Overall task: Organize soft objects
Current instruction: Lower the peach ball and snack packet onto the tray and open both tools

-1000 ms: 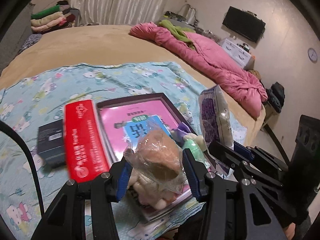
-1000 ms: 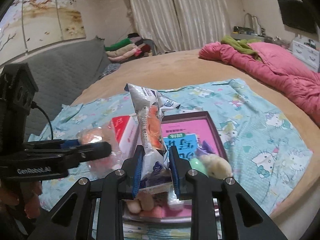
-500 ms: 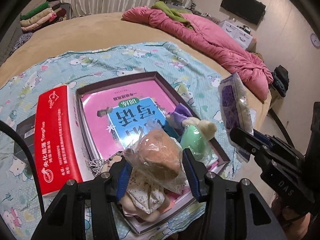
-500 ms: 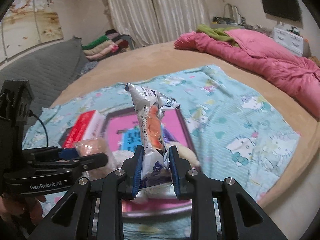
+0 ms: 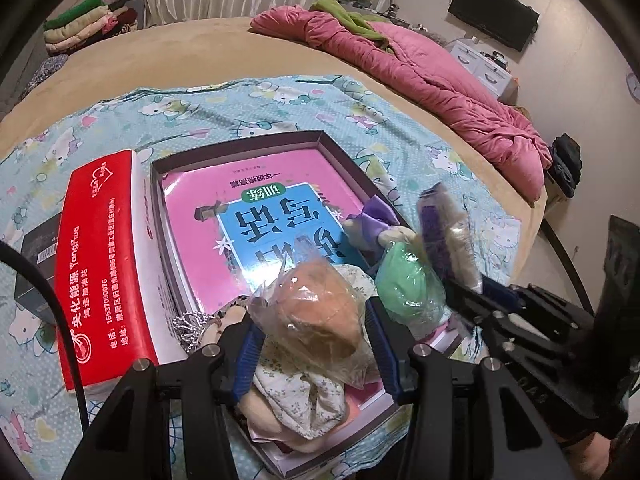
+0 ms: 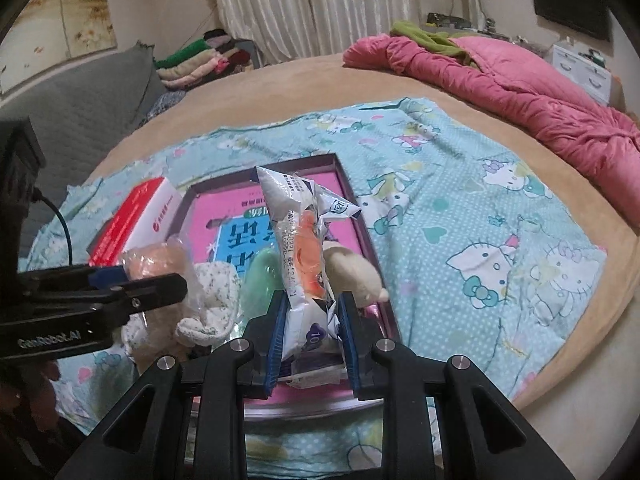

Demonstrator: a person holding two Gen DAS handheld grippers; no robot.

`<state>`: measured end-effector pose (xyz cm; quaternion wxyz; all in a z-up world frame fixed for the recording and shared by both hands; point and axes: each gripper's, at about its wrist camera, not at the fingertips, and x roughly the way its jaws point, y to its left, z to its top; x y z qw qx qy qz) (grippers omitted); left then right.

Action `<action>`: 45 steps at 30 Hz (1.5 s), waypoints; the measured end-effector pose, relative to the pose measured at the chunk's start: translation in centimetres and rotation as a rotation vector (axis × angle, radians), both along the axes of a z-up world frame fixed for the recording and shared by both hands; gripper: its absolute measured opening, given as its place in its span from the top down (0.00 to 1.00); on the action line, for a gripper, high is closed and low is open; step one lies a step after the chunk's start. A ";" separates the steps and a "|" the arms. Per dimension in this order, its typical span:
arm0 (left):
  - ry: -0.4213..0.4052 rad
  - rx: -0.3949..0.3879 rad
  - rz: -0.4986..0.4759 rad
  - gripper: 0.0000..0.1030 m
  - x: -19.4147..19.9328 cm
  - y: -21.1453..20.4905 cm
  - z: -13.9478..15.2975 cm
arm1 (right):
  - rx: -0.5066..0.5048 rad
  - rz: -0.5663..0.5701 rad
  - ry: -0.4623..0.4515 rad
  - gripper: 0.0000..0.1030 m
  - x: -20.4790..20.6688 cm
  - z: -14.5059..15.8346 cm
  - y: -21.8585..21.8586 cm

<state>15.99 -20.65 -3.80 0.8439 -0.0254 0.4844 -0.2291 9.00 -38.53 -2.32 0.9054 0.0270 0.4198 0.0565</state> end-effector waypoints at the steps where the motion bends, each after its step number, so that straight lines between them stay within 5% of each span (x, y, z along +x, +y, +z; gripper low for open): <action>1: 0.001 -0.001 0.000 0.51 0.0 0.0 0.0 | -0.003 0.008 0.000 0.75 0.2 -0.2 0.2; 26: 0.006 -0.002 0.024 0.51 0.5 0.5 -0.5 | 0.056 0.061 -0.029 0.68 2.4 -1.3 1.4; 37: 0.037 -0.047 0.034 0.48 0.6 1.1 -0.4 | 0.045 0.053 -0.064 0.48 1.5 -0.3 1.5; 45: 0.026 -0.057 0.012 0.30 0.1 1.0 0.3 | 0.103 -0.036 -0.116 0.35 -0.2 1.8 -0.4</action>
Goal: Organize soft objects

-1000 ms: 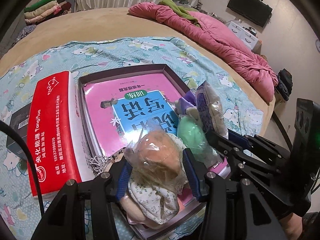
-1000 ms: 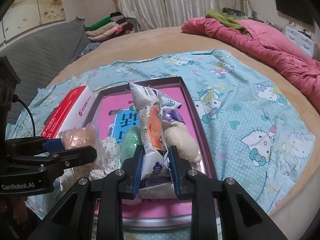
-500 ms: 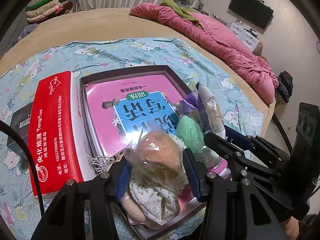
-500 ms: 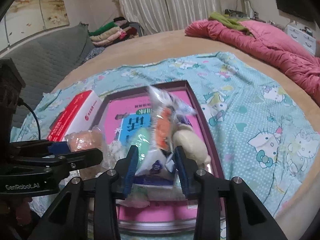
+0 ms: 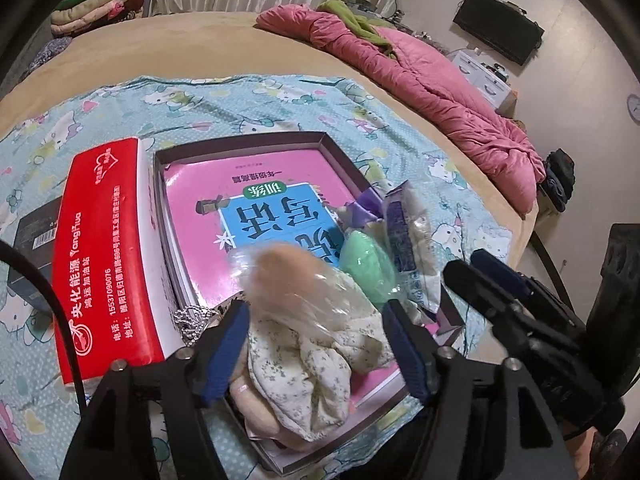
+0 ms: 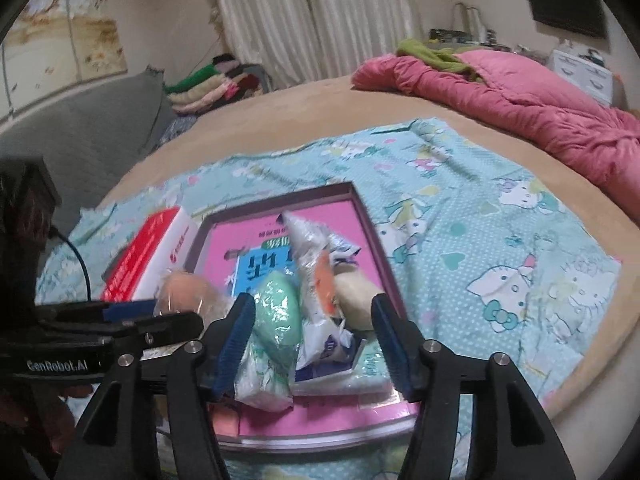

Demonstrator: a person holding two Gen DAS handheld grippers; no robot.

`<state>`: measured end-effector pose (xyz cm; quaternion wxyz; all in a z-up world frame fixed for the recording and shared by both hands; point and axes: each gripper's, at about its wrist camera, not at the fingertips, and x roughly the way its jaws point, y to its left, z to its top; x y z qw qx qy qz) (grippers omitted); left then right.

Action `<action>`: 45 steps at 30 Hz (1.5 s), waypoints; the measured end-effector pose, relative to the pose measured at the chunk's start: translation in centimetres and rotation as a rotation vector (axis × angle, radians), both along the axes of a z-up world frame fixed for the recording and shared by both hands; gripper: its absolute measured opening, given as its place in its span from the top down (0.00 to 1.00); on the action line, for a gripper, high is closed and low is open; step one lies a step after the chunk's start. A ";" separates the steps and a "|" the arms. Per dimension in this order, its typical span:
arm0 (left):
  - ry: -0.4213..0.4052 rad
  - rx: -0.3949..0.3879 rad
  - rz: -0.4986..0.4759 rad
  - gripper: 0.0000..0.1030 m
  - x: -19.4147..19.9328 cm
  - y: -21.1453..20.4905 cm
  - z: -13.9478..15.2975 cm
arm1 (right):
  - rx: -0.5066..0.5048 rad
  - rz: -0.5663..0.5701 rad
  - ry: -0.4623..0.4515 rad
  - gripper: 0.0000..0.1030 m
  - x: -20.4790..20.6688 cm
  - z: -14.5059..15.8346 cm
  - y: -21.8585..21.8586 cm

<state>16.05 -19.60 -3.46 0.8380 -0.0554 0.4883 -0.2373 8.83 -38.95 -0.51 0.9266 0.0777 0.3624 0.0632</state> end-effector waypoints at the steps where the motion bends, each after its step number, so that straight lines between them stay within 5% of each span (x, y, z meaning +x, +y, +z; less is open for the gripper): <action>1: -0.005 0.003 0.001 0.29 -0.1 0.0 0.2 | 0.014 -0.011 -0.006 0.33 -0.2 0.2 -0.2; 17: -0.086 0.009 0.058 0.14 -2.7 3.3 3.7 | -0.018 -0.118 -0.028 0.24 -2.0 3.9 1.4; 45: -0.131 0.129 0.193 0.12 -10.6 10.0 7.8 | -0.174 -0.194 0.048 0.19 -9.6 7.5 9.9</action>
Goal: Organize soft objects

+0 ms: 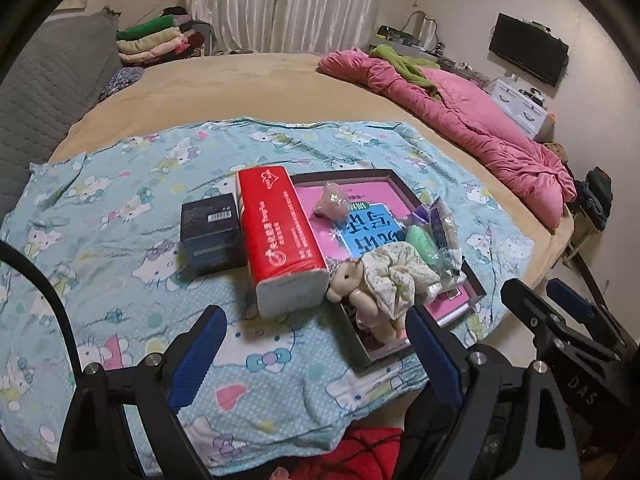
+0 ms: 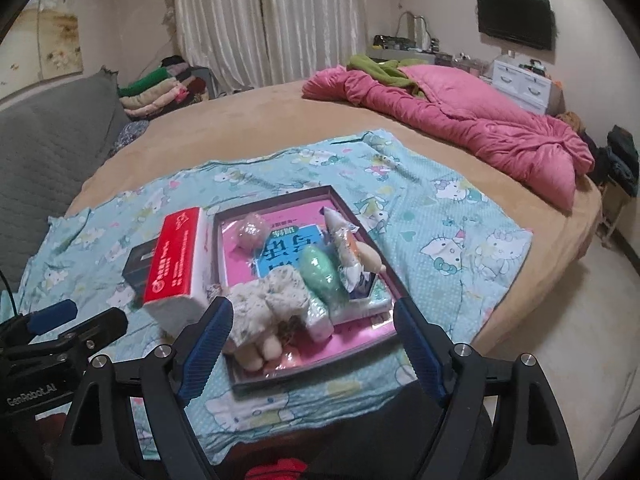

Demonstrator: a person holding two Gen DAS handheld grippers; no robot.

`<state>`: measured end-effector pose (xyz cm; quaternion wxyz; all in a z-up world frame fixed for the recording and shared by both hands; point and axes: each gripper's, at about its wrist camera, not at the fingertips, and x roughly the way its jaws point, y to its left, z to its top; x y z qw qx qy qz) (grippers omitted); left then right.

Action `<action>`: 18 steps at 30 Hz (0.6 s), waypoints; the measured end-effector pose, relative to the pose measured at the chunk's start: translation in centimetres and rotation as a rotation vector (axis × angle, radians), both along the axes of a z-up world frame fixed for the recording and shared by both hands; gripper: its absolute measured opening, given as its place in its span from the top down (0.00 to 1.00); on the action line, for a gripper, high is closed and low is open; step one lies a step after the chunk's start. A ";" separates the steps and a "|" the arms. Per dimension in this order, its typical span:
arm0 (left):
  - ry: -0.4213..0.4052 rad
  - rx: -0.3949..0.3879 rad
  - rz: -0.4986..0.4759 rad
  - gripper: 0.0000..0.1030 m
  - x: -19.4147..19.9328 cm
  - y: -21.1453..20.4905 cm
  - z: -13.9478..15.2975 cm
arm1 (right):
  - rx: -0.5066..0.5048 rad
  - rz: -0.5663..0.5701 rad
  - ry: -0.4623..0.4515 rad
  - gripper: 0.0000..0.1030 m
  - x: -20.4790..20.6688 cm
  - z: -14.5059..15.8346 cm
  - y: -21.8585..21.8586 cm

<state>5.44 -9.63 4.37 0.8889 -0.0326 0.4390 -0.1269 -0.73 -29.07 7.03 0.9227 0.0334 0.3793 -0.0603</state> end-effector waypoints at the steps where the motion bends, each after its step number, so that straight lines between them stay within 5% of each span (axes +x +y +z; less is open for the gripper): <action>1: -0.001 0.001 0.003 0.12 -0.3 0.0 0.1 | -0.003 0.006 -0.003 0.19 -0.5 0.1 0.3; 18: -0.010 0.051 0.010 0.12 -2.3 -0.5 0.6 | -0.001 0.054 0.060 0.19 -2.8 -0.8 0.8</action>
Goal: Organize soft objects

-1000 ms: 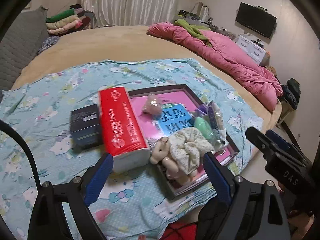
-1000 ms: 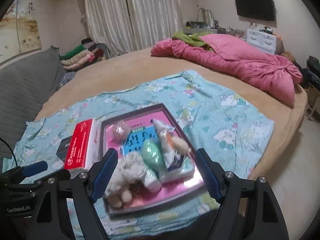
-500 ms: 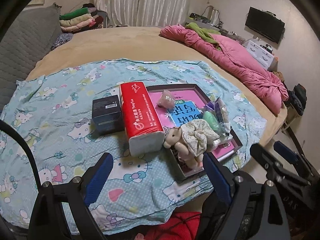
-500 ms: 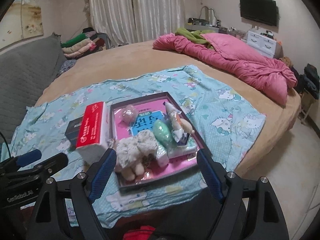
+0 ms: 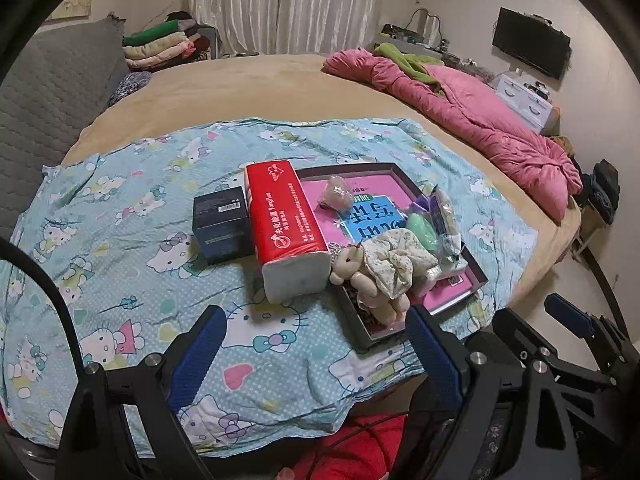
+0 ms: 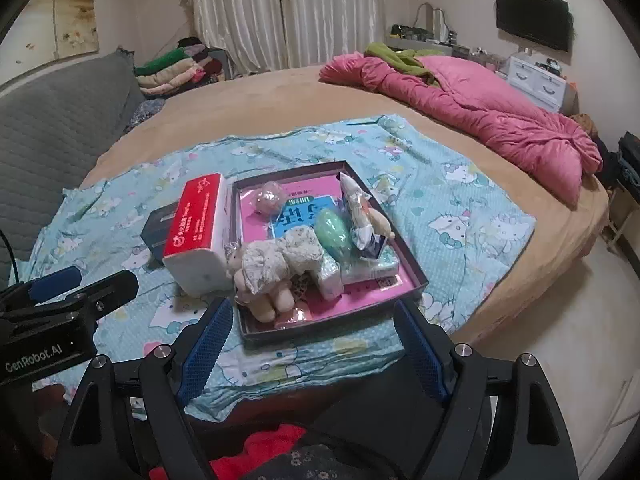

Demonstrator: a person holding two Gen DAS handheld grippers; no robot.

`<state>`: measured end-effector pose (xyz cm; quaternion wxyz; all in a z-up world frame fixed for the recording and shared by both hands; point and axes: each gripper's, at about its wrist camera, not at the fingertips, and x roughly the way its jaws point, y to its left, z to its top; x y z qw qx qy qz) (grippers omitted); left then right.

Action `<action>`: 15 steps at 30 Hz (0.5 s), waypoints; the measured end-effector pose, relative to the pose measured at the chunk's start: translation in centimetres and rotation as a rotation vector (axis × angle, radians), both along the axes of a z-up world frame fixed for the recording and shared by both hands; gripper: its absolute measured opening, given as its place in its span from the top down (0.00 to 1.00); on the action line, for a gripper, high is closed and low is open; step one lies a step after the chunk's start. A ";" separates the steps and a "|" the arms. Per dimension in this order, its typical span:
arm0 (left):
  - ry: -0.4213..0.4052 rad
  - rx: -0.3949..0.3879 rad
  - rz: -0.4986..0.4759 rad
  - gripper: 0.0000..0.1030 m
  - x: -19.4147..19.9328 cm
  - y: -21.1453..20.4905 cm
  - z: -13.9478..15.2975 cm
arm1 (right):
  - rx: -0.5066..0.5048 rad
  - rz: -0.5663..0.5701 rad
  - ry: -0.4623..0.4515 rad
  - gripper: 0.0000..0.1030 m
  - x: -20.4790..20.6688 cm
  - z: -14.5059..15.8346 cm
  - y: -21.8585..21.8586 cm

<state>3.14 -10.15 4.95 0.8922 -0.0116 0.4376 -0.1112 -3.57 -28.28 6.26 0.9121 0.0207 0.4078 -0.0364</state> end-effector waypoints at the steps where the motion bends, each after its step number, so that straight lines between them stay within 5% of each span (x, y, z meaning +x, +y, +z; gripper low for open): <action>1: -0.001 0.002 -0.001 0.12 0.0 -0.1 0.0 | 0.000 -0.001 0.002 0.19 0.0 0.0 0.0; 15: 0.010 0.017 0.003 0.12 0.0 -0.3 -0.4 | 0.001 0.000 0.008 0.19 0.1 -0.1 0.1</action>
